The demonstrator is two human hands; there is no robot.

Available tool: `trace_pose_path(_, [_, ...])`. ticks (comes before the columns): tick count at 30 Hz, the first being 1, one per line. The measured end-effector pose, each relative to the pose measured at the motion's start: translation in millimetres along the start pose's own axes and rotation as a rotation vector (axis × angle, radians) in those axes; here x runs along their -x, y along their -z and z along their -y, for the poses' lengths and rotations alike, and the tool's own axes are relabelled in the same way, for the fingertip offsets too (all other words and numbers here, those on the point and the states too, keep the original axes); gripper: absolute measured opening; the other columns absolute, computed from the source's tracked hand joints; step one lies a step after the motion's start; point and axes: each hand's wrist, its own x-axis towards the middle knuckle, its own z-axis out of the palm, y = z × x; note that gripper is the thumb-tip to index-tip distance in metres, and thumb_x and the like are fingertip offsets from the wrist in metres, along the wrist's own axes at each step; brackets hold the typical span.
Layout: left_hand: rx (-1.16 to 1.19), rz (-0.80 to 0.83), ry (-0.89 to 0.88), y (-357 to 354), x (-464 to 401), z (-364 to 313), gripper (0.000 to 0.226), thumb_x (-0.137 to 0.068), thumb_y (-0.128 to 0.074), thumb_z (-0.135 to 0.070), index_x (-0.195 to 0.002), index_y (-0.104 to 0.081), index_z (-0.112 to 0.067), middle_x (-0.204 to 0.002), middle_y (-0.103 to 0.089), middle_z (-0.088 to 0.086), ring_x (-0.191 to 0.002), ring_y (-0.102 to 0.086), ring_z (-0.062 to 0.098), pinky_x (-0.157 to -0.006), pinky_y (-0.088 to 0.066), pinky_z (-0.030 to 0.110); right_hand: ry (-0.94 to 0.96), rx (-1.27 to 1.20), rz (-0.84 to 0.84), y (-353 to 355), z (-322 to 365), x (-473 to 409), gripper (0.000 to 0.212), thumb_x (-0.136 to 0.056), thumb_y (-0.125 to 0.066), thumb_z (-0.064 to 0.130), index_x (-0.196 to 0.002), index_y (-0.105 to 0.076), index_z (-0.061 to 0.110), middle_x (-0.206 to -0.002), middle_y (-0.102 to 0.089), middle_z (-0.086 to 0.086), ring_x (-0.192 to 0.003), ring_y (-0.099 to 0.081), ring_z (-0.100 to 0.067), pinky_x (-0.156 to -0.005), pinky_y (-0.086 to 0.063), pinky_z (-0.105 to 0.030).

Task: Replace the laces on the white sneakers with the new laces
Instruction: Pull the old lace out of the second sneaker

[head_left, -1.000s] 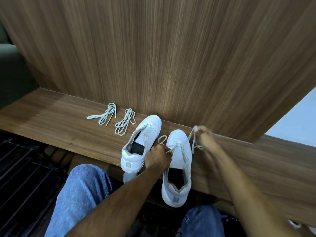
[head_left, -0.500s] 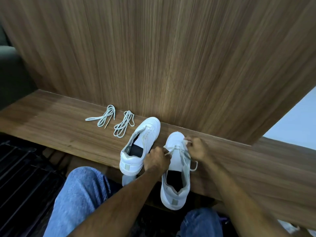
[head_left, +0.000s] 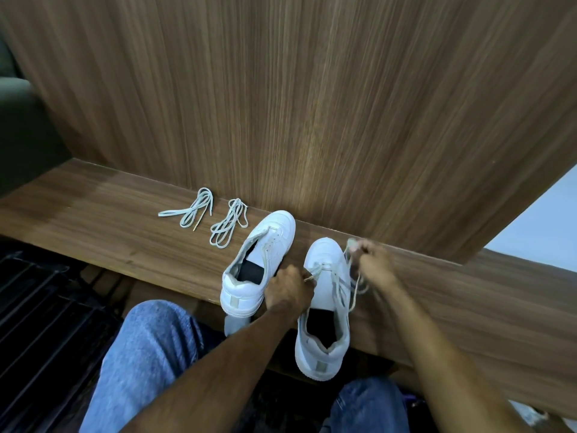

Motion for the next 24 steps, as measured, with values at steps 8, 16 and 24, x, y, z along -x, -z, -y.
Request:
trace_pose_path(8, [0.012,-0.029,-0.023,2,2,-4,0.025,-0.090,-0.059,-0.035,-0.109,-0.067,-0.023,-0.112,-0.068,0.008,-0.106,-0.061,0.032,-0.085,-0.048,0.035,0.200,-0.809,-0.118,56,84,-7,0.023,-0.101,-0.042,0.012,-0.080,-0.052,0.016,-0.065,-0.063,0.001,-0.055,-0.063,-0.014,-0.057,-0.052,-0.030])
trace_pose_path(16, [0.006,-0.006,-0.001,4,3,-3,0.027,-0.090,-0.060,-0.037,-0.111,-0.069,-0.024,-0.115,-0.066,0.011,-0.110,-0.060,0.033,-0.088,-0.049,0.036,0.206,0.589,0.196,-5,-15,-11,0.021,-0.089,-0.052,0.009,-0.099,-0.070,0.013,-0.111,-0.067,-0.008,-0.106,-0.062,-0.027,-0.087,-0.049,-0.033])
trace_pose_path(24, [0.002,0.000,-0.008,3,1,-4,0.027,-0.090,-0.060,-0.038,-0.112,-0.069,-0.026,-0.115,-0.067,0.009,-0.109,-0.061,0.031,-0.087,-0.049,0.035,0.136,0.796,0.129,-15,-23,8,0.019,-0.090,-0.057,0.024,-0.103,-0.069,0.018,-0.116,-0.065,-0.004,-0.109,-0.060,-0.029,-0.080,-0.045,-0.034])
